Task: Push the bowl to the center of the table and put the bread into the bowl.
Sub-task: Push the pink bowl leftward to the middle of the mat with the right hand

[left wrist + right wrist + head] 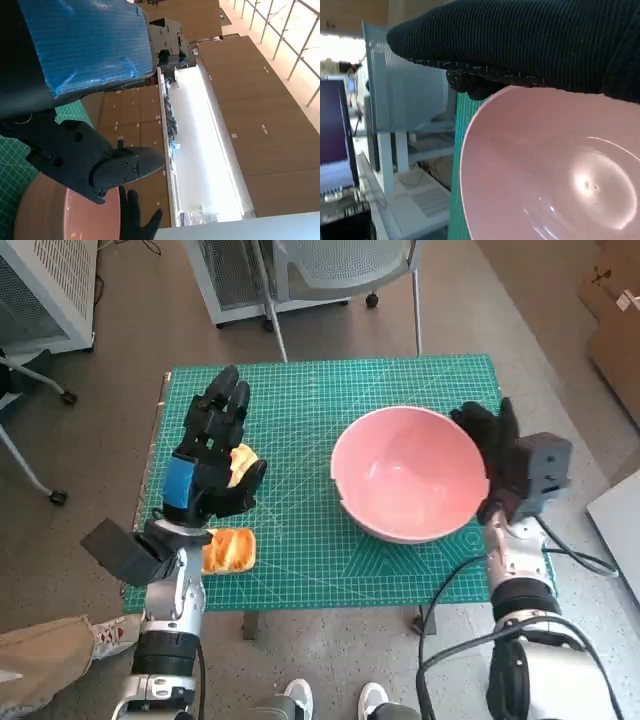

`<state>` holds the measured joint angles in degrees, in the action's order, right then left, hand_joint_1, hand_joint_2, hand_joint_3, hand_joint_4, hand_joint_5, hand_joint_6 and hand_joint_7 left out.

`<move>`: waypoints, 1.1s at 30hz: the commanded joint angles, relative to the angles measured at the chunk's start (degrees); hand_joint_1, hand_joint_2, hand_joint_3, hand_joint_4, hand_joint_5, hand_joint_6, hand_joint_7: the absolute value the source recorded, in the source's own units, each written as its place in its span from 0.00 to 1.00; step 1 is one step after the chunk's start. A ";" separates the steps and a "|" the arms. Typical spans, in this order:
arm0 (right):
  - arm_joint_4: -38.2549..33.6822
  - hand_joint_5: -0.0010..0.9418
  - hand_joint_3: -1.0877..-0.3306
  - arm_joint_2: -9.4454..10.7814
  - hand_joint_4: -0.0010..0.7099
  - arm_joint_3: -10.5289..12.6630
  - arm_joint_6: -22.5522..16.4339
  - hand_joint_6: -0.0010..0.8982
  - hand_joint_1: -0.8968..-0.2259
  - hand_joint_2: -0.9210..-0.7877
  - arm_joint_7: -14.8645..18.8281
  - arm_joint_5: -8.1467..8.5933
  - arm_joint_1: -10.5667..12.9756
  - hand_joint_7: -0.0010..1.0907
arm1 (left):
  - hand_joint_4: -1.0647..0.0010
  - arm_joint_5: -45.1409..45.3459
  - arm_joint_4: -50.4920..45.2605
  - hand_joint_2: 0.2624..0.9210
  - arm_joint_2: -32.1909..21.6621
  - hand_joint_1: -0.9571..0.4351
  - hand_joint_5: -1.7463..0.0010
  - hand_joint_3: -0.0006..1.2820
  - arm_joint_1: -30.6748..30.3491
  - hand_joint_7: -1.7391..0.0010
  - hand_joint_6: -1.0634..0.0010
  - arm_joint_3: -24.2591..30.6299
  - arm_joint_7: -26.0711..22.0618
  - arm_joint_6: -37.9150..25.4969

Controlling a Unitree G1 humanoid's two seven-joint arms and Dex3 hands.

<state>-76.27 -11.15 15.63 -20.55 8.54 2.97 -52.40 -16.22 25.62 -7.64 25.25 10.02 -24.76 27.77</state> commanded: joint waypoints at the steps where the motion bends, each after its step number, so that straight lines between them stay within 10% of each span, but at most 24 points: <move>1: -0.22 0.01 0.45 1.98 0.21 0.08 -0.11 0.28 0.49 0.00 0.45 -0.05 -0.40 0.01 | 0.94 -0.15 -1.45 0.62 -0.54 0.43 0.99 0.54 -0.83 0.75 1.00 0.30 0.25 -0.12; 33: -0.65 0.02 0.44 6.36 0.24 -1.33 3.72 0.28 0.46 0.00 -0.27 -1.94 -4.92 0.02 | 0.94 -1.40 -3.01 0.63 0.02 0.44 0.99 0.53 -3.13 0.77 1.00 1.01 0.57 -0.18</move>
<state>-76.17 -5.73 14.51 -18.25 8.76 1.49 -57.25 -17.27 23.77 -7.78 23.12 10.77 -24.46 27.21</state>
